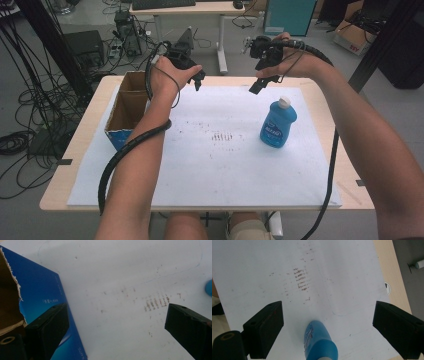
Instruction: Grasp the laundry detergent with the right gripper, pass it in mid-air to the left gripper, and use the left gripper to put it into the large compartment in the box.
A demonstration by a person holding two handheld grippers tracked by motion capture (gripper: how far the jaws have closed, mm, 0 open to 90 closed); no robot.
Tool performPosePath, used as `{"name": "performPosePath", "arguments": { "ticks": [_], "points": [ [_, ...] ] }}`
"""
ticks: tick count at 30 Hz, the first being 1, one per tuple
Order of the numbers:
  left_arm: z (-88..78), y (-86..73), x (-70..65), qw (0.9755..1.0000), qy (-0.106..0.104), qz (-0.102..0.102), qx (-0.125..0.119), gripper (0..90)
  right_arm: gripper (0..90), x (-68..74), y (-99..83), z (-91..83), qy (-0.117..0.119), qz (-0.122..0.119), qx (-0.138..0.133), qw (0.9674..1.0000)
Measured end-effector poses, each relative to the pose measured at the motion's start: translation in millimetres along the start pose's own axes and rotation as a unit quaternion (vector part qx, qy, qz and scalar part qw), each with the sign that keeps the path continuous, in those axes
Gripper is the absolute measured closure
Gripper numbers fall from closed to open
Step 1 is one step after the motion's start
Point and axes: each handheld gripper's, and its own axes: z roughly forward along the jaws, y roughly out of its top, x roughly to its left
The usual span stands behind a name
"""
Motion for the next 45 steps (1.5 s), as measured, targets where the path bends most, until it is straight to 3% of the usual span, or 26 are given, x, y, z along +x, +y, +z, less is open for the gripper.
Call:
{"name": "performPosePath", "arguments": {
  "ticks": [6, 18, 35, 45],
  "points": [
    [1.6, -2.2, -1.7, 1.0000, 0.004, 0.003, 0.001, 6.0, 9.8, 2.7, 3.2, 1.7, 0.000, -0.009, 0.001, 1.0000],
    [-2.5, -5.3, -2.2, 0.9999, 0.012, 0.003, -0.001, 6.0, 9.5, 5.7, -5.3, -4.9, -0.004, 0.002, -0.007, 1.0000],
    [-6.0, -9.5, -7.2, 0.9999, 0.016, 0.003, -0.006, 6.0, 9.5, 9.2, -55.8, -27.3, -0.012, 0.017, -0.016, 0.9996],
    [-6.8, -12.7, -6.6, 0.9998, 0.020, 0.006, -0.005, 5.9, 8.7, 11.1, -99.3, -36.0, -0.021, 0.053, -0.033, 0.9978]
  ]
}}
